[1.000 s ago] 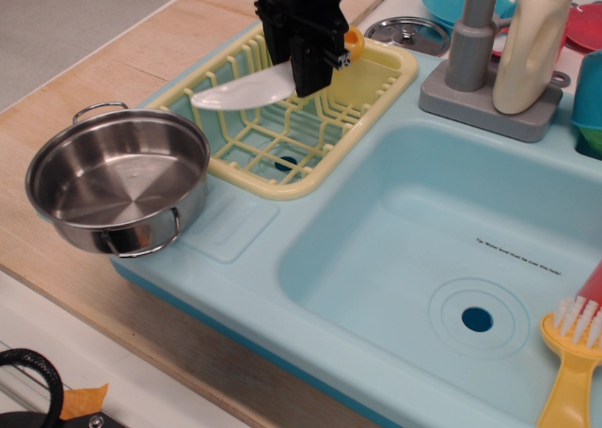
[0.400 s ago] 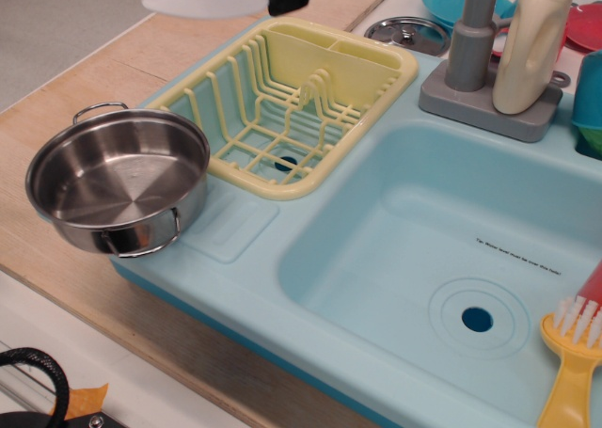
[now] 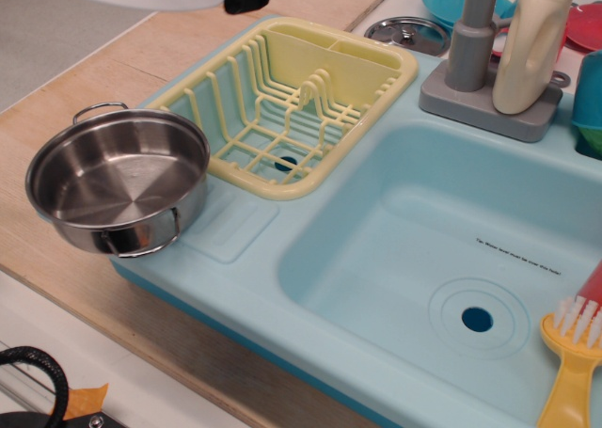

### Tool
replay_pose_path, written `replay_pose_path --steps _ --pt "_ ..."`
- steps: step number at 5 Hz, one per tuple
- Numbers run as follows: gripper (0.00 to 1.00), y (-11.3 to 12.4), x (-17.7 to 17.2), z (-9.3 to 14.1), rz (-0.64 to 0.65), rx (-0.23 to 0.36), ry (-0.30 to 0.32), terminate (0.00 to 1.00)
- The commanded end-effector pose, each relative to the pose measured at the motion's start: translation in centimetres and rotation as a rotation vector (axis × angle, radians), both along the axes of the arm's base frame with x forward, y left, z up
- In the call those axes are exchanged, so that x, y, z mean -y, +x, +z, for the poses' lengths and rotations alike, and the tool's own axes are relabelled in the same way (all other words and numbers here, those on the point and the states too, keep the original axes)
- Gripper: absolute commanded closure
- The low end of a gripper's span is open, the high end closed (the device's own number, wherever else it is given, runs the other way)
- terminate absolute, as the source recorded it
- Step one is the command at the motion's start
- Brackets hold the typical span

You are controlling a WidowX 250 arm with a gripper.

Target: Put knife in pot or pan

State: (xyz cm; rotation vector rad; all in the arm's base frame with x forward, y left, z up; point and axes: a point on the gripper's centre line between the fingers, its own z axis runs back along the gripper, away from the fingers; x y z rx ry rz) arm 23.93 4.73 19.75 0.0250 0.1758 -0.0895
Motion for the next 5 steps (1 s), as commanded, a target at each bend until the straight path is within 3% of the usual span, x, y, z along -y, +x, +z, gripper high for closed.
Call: replay_pose_path --steps 1,2,4,5 --pt "1.0 -3.7 -1.0 -0.8 0.118 0.014 -0.027 0.0" --pt "1.0 -5.7 -1.4 -1.8 0.208 -0.007 -0.044 0.0" --pt "1.0 -7.6 -1.5 -1.9 0.274 -0.176 -0.133 0.0" --pt "0.0 -7.6 -1.3 -1.8 0.263 -0.185 -0.176 1.0"
